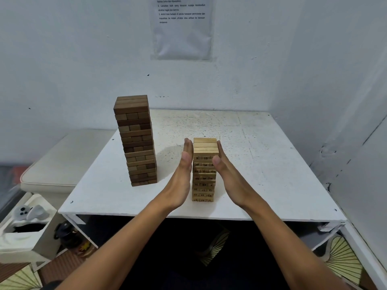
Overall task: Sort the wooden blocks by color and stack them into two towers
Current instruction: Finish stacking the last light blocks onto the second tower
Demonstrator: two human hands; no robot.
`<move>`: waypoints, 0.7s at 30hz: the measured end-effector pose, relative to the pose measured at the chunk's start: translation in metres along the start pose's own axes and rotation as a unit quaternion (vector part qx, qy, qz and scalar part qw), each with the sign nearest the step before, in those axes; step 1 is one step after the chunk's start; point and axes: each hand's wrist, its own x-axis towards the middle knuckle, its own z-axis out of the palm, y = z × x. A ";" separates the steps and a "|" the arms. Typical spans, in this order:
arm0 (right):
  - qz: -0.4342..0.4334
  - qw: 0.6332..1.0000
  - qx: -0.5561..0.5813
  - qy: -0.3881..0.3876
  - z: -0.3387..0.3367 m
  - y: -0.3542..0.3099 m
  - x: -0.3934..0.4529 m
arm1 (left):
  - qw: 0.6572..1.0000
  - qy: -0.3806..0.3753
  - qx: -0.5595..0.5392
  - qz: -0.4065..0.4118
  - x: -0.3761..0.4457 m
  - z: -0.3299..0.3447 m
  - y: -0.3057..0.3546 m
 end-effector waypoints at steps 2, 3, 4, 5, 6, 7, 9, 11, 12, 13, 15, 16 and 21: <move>-0.004 1.000 0.002 0.003 0.000 0.000 0.000 | 1.000 0.002 -0.004 -0.001 0.000 0.000 0.000; -0.007 1.000 0.000 0.005 0.001 0.001 0.000 | 1.000 0.002 -0.004 -0.001 0.000 0.000 0.000; -0.006 1.000 0.001 0.005 0.001 0.001 0.000 | 1.000 0.004 -0.001 -0.002 0.000 0.000 -0.001; -0.005 1.000 0.001 0.006 0.001 0.001 0.000 | 1.000 0.004 0.002 -0.002 0.001 0.000 -0.001; -0.005 1.000 0.002 0.006 0.002 0.001 0.000 | 1.000 0.005 0.004 -0.003 0.001 -0.001 -0.001; -0.006 1.000 -0.001 0.008 0.002 0.002 0.001 | 1.000 0.005 0.003 -0.004 0.001 -0.001 -0.001; -0.006 1.000 -0.008 0.007 0.002 0.003 0.001 | 1.000 0.004 0.008 -0.006 0.002 -0.001 -0.003; -0.001 1.000 -0.008 0.007 0.000 0.004 0.001 | 1.000 0.006 0.014 -0.006 0.002 -0.003 -0.004; 0.005 1.000 -0.006 0.010 -0.001 0.005 0.000 | 1.000 0.008 0.013 -0.003 0.002 -0.004 -0.004; 0.010 1.000 -0.009 0.016 -0.003 0.006 0.000 | 1.000 0.013 0.013 -0.002 0.001 -0.005 -0.003; 0.013 0.999 -0.031 0.027 -0.008 0.009 -0.001 | 0.999 0.036 0.014 -0.006 -0.001 -0.009 -0.003; 0.016 0.998 -0.046 0.030 -0.012 0.011 -0.003 | 0.999 0.052 0.011 -0.010 -0.003 -0.012 -0.005; 0.051 0.981 -0.187 0.030 -0.031 0.028 -0.013 | 0.991 0.072 0.109 0.000 -0.015 -0.031 -0.025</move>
